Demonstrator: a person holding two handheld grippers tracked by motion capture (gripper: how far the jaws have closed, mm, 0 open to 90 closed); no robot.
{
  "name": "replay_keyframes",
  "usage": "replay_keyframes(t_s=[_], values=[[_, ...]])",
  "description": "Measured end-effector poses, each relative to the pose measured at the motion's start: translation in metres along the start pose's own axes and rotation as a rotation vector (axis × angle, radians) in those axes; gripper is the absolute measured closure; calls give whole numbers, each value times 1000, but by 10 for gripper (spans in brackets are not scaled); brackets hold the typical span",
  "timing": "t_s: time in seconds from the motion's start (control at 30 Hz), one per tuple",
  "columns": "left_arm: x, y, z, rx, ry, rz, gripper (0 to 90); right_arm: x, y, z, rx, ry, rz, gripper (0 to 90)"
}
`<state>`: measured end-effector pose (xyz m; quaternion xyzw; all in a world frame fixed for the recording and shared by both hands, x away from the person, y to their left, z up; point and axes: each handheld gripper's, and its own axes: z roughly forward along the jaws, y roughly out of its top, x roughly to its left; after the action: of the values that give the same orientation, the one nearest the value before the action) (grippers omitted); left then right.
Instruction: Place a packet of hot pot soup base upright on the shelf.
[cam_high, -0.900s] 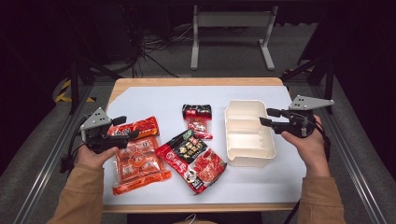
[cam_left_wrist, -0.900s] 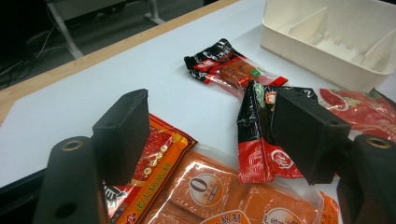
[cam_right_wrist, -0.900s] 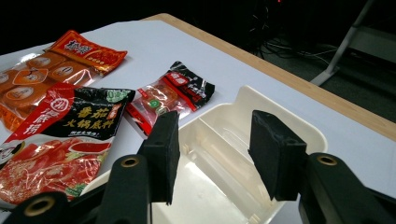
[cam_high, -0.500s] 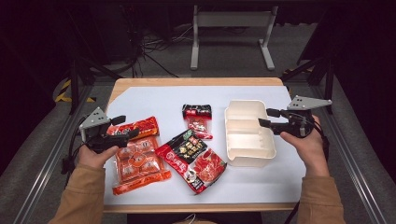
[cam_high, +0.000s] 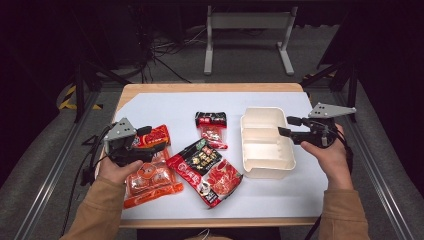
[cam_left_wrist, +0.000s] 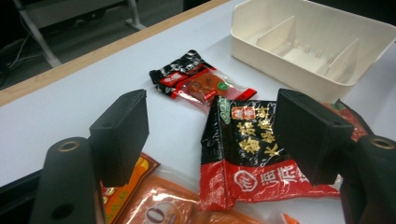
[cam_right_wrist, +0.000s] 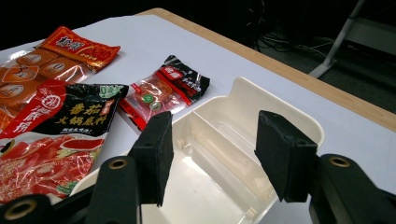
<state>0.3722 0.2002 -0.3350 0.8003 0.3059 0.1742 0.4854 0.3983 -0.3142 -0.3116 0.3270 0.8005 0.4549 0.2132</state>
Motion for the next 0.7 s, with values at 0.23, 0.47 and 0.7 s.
replay_keyframes(t_s=[0.23,0.47,0.7], values=[[-10,4,12,11,-30,1,245,-1,-3,0,9,-4,5,459],[-16,4,24,18,-24,-3,204,0,-5,1,19,-7,3,455],[-20,-7,48,96,45,19,264,0,-6,1,21,-13,5,456]])
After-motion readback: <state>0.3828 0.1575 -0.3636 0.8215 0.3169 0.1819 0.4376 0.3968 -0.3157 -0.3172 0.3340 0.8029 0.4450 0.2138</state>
